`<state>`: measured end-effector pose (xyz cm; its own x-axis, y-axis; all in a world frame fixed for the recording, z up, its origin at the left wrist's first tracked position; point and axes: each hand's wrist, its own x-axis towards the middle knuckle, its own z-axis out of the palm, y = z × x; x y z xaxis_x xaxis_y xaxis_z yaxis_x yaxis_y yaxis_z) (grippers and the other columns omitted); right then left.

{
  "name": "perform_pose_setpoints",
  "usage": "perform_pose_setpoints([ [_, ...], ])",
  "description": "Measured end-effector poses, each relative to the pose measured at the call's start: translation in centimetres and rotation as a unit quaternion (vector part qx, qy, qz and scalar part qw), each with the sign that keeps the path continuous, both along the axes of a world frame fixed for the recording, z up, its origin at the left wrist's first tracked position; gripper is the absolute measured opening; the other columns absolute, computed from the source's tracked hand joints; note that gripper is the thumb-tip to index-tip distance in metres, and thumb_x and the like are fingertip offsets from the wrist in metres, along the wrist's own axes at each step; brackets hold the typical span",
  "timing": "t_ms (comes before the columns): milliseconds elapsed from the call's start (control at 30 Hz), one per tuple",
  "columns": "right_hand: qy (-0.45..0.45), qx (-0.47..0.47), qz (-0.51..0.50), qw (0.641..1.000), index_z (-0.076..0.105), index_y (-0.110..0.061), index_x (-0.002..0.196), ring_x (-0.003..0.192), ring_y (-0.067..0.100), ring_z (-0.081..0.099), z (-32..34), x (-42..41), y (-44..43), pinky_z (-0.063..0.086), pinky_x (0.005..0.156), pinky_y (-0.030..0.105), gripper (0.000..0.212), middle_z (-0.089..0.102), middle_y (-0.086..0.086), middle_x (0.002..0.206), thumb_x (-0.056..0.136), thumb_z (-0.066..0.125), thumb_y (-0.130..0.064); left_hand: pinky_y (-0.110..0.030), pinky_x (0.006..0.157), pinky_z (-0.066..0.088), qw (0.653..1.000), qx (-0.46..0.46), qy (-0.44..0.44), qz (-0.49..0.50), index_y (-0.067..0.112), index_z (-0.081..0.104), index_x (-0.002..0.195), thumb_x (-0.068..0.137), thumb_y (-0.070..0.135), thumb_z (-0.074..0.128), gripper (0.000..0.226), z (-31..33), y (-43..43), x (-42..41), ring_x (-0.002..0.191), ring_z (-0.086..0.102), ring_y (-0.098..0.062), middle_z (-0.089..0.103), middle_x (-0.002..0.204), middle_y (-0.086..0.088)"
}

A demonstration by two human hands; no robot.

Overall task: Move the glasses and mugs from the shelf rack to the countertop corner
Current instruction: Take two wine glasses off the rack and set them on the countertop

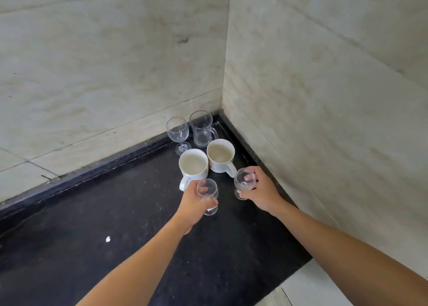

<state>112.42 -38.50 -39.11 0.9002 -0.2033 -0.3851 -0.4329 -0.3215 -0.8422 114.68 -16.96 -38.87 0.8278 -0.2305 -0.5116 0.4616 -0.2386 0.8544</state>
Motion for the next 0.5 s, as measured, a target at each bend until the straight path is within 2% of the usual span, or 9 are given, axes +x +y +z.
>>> perform_pose_setpoints([
  [67, -0.008, -0.020, 0.022, 1.000, 0.052, -0.023, 0.118, 0.097, 0.016, 0.064, -0.7, 0.5, 0.1, 0.053, 0.079, 0.030, 0.064, 0.063, -0.005, 0.107, 0.064, 0.081, -0.004, -0.022, 0.072, 0.055, 1.000, 0.017, -0.009, -0.013, 0.024, 0.051, 0.114, 0.063, 0.009, 0.078, 0.059, -0.7, -0.3, 0.4, 0.097, 0.064, -0.010, 0.062, 0.109, 0.002],
  [200, -0.019, -0.048, 0.039, 0.998, 0.052, -0.030, 0.113, 0.096, 0.009, 0.062, -1.4, 0.9, 0.1, 0.050, 0.079, 0.028, 0.061, 0.063, -0.011, 0.102, 0.065, 0.080, -0.004, -0.036, 0.086, 0.057, 0.997, 0.057, -0.034, -0.051, 0.030, 0.052, 0.111, 0.059, 0.015, 0.081, 0.061, -1.9, -0.6, 0.6, 0.099, 0.065, -0.015, 0.064, 0.109, 0.002],
  [367, -0.011, -0.050, 0.055, 0.997, 0.051, -0.024, 0.122, 0.104, 0.010, 0.061, -1.8, 1.4, -0.4, 0.051, 0.089, 0.031, 0.065, 0.062, -0.010, 0.111, 0.067, 0.082, -0.005, -0.028, 0.085, 0.055, 0.990, 0.097, -0.055, -0.089, 0.043, 0.046, 0.112, 0.059, 0.019, 0.080, 0.067, -2.1, -0.8, 0.7, 0.101, 0.063, -0.011, 0.062, 0.109, 0.010],
  [433, 0.017, -0.031, 0.060, 0.998, 0.047, -0.024, 0.130, 0.112, 0.014, 0.060, -1.8, 1.2, -0.5, 0.051, 0.092, 0.033, 0.074, 0.060, -0.004, 0.123, 0.068, 0.081, -0.002, -0.032, 0.093, 0.052, 0.989, 0.100, -0.046, -0.103, 0.038, 0.043, 0.124, 0.060, 0.016, 0.080, 0.078, -1.8, -0.5, 0.6, 0.108, 0.061, -0.013, 0.060, 0.117, 0.008],
  [500, 0.060, -0.037, 0.065, 0.995, 0.039, -0.024, 0.140, 0.111, 0.017, 0.059, -1.6, 0.7, -0.8, 0.049, 0.088, 0.029, 0.082, 0.056, 0.001, 0.133, 0.071, 0.080, -0.004, -0.029, 0.094, 0.047, 0.987, 0.108, -0.038, -0.108, 0.032, 0.035, 0.136, 0.062, 0.014, 0.082, 0.090, -1.3, 0.0, 0.3, 0.115, 0.057, -0.013, 0.057, 0.124, 0.007],
])
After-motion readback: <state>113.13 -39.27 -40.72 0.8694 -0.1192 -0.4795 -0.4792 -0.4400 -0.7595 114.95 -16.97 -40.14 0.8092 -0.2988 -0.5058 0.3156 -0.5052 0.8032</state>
